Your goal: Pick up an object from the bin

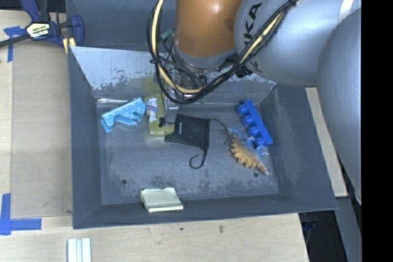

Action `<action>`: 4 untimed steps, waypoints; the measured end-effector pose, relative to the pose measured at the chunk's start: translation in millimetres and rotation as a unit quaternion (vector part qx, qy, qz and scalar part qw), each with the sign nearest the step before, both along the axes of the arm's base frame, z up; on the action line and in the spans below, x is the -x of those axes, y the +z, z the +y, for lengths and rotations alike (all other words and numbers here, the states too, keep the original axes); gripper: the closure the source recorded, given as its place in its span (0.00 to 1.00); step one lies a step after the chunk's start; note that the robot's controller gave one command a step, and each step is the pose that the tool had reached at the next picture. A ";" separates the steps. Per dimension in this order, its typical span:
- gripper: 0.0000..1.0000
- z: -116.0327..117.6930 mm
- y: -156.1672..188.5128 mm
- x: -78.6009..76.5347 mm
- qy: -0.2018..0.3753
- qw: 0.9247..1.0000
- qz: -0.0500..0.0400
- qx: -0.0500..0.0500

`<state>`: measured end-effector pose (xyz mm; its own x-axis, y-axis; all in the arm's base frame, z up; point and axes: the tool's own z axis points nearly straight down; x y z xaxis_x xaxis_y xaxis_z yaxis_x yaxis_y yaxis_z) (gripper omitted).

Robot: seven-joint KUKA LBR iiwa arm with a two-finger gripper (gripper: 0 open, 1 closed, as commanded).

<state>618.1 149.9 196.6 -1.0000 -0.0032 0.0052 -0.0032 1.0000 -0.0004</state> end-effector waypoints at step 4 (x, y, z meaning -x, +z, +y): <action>0.00 -41.4 -67.9 3.4 -0.105 0.994 -0.006 -0.001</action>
Offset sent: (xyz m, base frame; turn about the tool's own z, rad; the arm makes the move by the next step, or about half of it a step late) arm -0.0139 -0.0397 -0.0474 -0.0441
